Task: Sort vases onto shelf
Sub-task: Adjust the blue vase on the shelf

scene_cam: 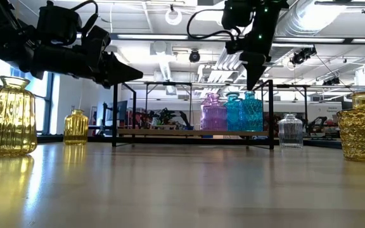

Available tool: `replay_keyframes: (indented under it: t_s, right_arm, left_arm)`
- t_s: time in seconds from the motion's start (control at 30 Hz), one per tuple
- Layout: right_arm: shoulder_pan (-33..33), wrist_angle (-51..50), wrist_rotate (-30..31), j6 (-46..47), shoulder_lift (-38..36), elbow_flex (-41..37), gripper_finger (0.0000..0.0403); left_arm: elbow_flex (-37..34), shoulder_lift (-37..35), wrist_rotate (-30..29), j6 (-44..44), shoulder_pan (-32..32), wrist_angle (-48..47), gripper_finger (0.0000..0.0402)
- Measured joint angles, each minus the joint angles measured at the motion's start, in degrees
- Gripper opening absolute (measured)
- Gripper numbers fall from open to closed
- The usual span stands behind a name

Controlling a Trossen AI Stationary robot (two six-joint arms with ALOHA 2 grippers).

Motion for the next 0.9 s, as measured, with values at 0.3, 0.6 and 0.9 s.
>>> replay_keyframes:
  t_s: [0.3,0.6,0.9]
  right_arm:
    - [0.0,0.5,-0.5,-0.1,0.0,0.0,0.0014]
    - [0.0,2.0,-0.1,-1.1,0.1,0.0,0.0014]
    - [0.4,-1.7,-2.2,-1.6,-2.4,0.0,0.0014]
  left_arm:
    - [0.0,0.0,0.0,0.0,0.0,0.0,0.0007]
    - [0.0,0.0,0.0,0.0,0.0,0.0,0.0007]
    - [0.0,0.0,0.0,0.0,0.0,0.0,0.0007]
